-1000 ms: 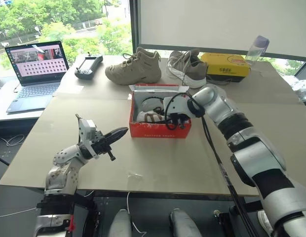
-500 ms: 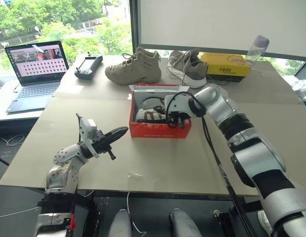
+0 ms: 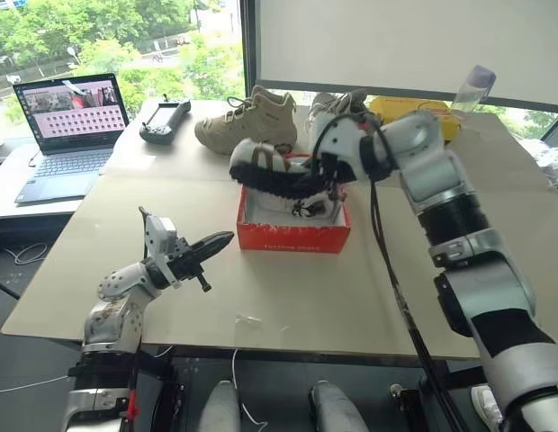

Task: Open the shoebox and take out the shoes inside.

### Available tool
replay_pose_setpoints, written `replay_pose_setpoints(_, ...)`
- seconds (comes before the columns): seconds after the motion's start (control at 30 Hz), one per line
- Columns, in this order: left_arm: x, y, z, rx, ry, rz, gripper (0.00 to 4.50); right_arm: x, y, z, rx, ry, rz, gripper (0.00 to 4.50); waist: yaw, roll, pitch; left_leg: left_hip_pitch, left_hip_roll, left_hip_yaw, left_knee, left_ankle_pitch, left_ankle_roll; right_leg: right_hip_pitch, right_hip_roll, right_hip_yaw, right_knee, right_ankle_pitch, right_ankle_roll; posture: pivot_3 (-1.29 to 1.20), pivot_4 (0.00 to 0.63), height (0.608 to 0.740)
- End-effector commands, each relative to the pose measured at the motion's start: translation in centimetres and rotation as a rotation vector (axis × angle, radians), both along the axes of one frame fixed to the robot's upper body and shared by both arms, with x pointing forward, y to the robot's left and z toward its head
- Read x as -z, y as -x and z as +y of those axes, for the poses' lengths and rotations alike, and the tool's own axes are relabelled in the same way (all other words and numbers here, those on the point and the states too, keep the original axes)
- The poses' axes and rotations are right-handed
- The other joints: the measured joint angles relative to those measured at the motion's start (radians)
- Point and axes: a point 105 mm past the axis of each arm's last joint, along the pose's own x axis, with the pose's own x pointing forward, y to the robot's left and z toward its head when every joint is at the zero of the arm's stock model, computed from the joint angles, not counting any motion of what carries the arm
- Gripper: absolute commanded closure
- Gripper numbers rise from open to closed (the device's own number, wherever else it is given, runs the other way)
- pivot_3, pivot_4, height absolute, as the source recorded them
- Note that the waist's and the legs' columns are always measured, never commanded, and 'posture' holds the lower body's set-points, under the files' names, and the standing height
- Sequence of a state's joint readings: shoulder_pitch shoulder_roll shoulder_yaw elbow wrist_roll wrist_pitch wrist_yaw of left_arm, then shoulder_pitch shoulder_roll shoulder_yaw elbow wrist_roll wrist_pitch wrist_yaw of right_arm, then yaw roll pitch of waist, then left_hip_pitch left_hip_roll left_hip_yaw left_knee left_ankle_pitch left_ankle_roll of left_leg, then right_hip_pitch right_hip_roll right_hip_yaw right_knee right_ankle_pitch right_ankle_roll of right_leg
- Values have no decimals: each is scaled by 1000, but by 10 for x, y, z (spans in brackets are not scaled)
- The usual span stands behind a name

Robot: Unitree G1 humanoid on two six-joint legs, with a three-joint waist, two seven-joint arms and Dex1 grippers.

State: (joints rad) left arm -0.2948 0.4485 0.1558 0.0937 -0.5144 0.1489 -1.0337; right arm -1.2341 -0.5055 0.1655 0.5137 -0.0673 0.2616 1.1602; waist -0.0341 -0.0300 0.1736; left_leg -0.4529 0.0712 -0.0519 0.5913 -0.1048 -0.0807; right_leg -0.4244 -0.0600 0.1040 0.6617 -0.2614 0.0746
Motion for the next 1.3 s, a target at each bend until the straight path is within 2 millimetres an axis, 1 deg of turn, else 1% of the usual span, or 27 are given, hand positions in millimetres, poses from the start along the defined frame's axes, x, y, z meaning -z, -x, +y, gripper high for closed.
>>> replay_pose_setpoints(0.03, -12, 3, 2, -3, 1, -58, 4500, -51, 5, -39, 150, -214, -106, 4072, 3, 0, 0, 0, 0, 0, 0, 0, 0, 0, 0, 0, -1, 0, 0, 0, 150, 712)
replay_pose_setpoints(0.07, -12, 3, 3, -6, 3, -58, 4500, -55, 4, -50, 202, -236, -123, 4072, 3, 0, 0, 0, 0, 0, 0, 0, 0, 0, 0, 0, -1, 0, 0, 0, 150, 712)
replay_pose_setpoints(0.13, -13, 3, 3, -10, 6, -60, 4500, -56, -2, -87, 374, -235, -180, 4072, 2, 0, 0, 0, 0, 0, -1, 0, 0, 0, 0, 0, -2, 0, 0, 0, 150, 712)
replay_pose_setpoints(0.2, -15, 3, 3, -10, 17, -65, 4500, -47, -7, -119, 529, -182, -221, 4072, 4, 0, 0, 0, 0, 0, -1, 0, 0, 0, 0, 0, -2, 0, 0, 0, 150, 712)
replay_pose_setpoints(0.23, -17, 2, 2, -9, 25, -68, 4500, -39, -11, -135, 611, -150, -232, 4072, 4, 0, 0, 0, 0, 0, -1, 0, 0, 0, 0, 0, -3, 0, 0, 0, 150, 712)
replay_pose_setpoints(0.27, -19, 2, 1, -7, 31, -71, 4500, -31, -13, -148, 680, -125, -235, 4072, 3, 0, 0, 0, 0, 1, 0, 0, 0, 0, 0, 0, -4, 0, 0, 0, 150, 712)
replay_pose_setpoints(0.3, -20, 2, 0, -4, 34, -74, 4500, -24, -15, -157, 729, -109, -234, 4072, 1, 0, 0, 0, 0, 1, 0, 0, 0, 0, -1, 0, -4, 0, 0, 0, 150, 712)
replay_pose_setpoints(0.33, -21, 2, -1, -1, 39, -78, 4500, -15, -16, -163, 769, -88, -233, 4072, -2, 0, 0, 0, 0, 1, 0, 0, 0, 0, -1, 0, -4, 0, 0, 0, 150, 712)
replay_pose_setpoints(0.37, -23, 2, -2, 4, 44, -82, 4500, -2, -18, -173, 825, -36, -230, 4072, -7, 0, 0, 0, 0, 1, 0, 0, 0, 0, -1, 1, -4, 0, 0, 0, 150, 712)
replay_pose_setpoints(0.4, -24, 2, -3, 9, 47, -87, 4500, 18, -20, -186, 899, 39, -223, 4072, -10, 0, 0, 0, 0, 1, 0, 0, 0, 0, -1, 1, -4, 0, 0, 0, 150, 712)
replay_pose_setpoints(0.47, -27, 2, -5, 14, 53, -95, 4500, 45, -21, -204, 992, 151, -221, 4072, -13, 0, 0, 0, 0, 1, 0, 0, 0, 0, 0, 1, -3, 0, 0, 0, 150, 712)
replay_pose_setpoints(0.57, -30, 2, -7, 15, 67, -109, 4500, 76, -20, -219, 1059, 300, -222, 4072, -13, 1, 1, 0, 0, 1, 0, 0, 0, 0, 0, 1, -3, 0, 0, 0, 150, 712)
replay_pose_setpoints(0.67, -32, 2, -9, 18, 74, -116, 4500, 111, -16, -228, 1085, 431, -191, 4072, -13, 3, 1, 0, -1, 2, 0, 0, 0, 0, 0, 2, -3, 0, 1, 0, 150, 712)
replay_pose_setpoints(0.8, -31, 2, -12, 21, 77, -115, 4500, 148, -8, -233, 1068, 587, -147, 4072, -14, 3, 1, 0, -1, 1, 1, 0, 0, 1, 0, 2, -3, 1, 1, 0, 150, 712)
replay_pose_setpoints(0.83, -30, 2, -13, 21, 78, -114, 4500, 156, -5, -232, 1057, 612, -128, 4072, -14, 2, 1, 0, -1, 2, 1, 0, 0, 1, 0, 2, -3, 1, 1, 0, 150, 712)
replay_pose_setpoints(0.87, -30, 2, -12, 20, 78, -114, 4500, 166, -3, -226, 1037, 599, -93, 4072, -13, 2, 1, 1, -1, 1, 1, 0, 0, 2, 0, 2, -3, 1, 1, 0, 150, 712)
replay_pose_setpoints(1.0, -30, 2, -12, 18, 76, -112, 4500, 189, 5, -210, 986, 564, -7, 4072, -11, -3, -2, 5, -1, 1, 2, 0, 0, 6, 0, 2, -4, 0, 1, 0, 150, 712)
replay_pose_setpoints(1.07, -29, 2, -12, 18, 73, -111, 4500, 195, 7, -202, 977, 498, 33, 3085, -11, -4, -3, 7, -1, 1, 2, 0, 0, 8, 0, 2, -4, 0, 1, 0, 150, 712)
replay_pose_setpoints(1.1, -29, 2, -12, 18, 73, -110, 4500, 197, 8, -199, 971, 476, 54, 2846, -11, -5, -3, 8, -1, 1, 1, 0, 0, 9, 0, 2, -4, 0, 1, 0, 150, 712)
replay_pose_setpoints(1.13, -29, 2, -12, 19, 72, -110, 4500, 201, 10, -194, 961, 443, 97, 2458, -13, -5, -3, 9, -1, 0, 1, 0, 0, 11, 0, 1, -4, 0, 1, 0, 150, 712)
replay_pose_setpoints(1.17, -29, 2, -12, 19, 71, -109, 4500, 208, 14, -190, 950, 412, 152, 2205, -17, -5, -3, 9, -1, 1, 1, 0, 0, 11, 0, 2, -4, 0, 1, 0, 150, 712)
replay_pose_setpoints(1.2, -28, 2, -12, 21, 69, -107, 4500, 213, 17, -184, 944, 367, 208, 1826, -20, -6, -4, 10, -1, 1, 1, 0, 0, 13, 0, 2, -5, 0, 1, 0, 150, 712)
replay_pose_setpoints(1.23, -28, 2, -12, 21, 68, -107, 4500, 215, 19, -180, 940, 336, 242, 1436, -22, -7, -4, 13, 0, 0, 1, 0, 0, 16, 0, 1, -5, 0, 1, 0, 150, 712)
replay_pose_setpoints(1.3, -28, 2, -11, 23, 66, -105, 4500, 216, 24, -168, 903, 259, 317, 824, -26, -9, -6, 18, 0, 0, 1, 0, 0, 21, 0, 1, -6, -2, -1, 0, 150, 712)
